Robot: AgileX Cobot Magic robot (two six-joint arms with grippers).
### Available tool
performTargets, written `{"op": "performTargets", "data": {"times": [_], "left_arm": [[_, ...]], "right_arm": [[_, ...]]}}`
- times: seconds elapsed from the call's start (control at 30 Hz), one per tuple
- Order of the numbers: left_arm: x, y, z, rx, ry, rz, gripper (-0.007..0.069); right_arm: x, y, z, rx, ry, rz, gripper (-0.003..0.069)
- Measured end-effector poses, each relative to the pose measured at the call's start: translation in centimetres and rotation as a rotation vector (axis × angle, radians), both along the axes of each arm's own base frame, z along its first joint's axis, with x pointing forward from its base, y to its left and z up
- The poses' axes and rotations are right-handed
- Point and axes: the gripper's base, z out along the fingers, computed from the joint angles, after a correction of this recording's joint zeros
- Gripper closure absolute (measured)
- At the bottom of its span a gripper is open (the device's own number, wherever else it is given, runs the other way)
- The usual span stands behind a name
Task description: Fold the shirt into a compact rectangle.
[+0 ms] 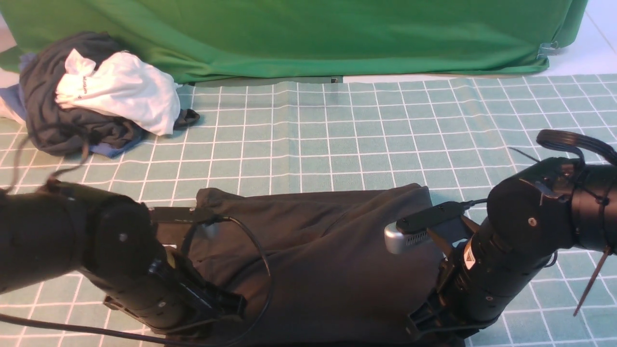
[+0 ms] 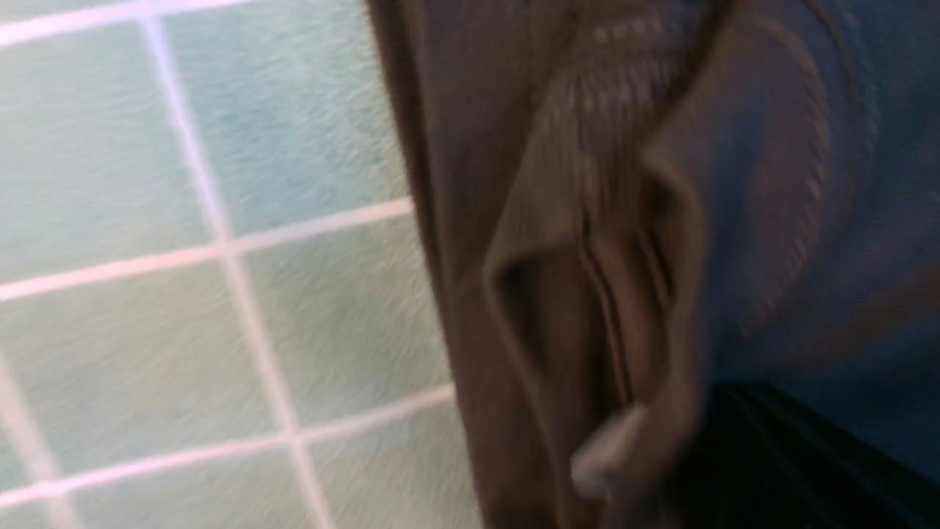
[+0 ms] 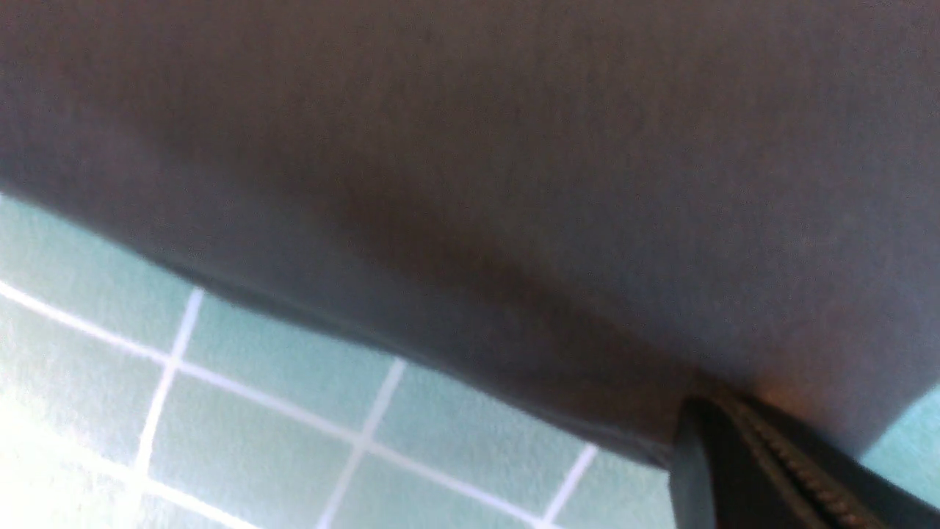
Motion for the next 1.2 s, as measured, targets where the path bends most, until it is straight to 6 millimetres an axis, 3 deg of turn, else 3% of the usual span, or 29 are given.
{"op": "performTargets", "data": {"times": [0.23, 0.37, 0.57, 0.7, 0.93, 1.2], "left_arm": [[0.9, 0.0, 6.6, -0.075, -0.237, 0.063, 0.0613], [2.0, -0.4, 7.9, -0.096, -0.285, 0.077, 0.0613], [3.2, -1.1, 6.0, -0.096, -0.223, 0.087, 0.0613], [4.1, -1.9, 2.8, -0.070, -0.089, 0.050, 0.0613], [2.7, -0.6, -1.1, 0.039, -0.010, 0.084, 0.0611], [2.1, -0.2, -1.2, 0.030, -0.045, 0.122, 0.0611]], "right_arm": [[-0.5, -0.5, 3.5, 0.092, -0.128, 0.000, 0.0652], [-0.3, -0.4, 4.1, 0.129, -0.179, -0.005, 0.0652], [0.0, -0.2, 3.3, 0.112, -0.161, -0.003, 0.0651], [0.4, 0.1, 1.5, 0.060, -0.118, 0.026, 0.0648], [-0.3, -0.5, -1.7, -0.029, -0.008, 0.035, 0.0642], [-1.4, -1.4, -2.3, -0.076, 0.052, 0.052, 0.0639]]}}
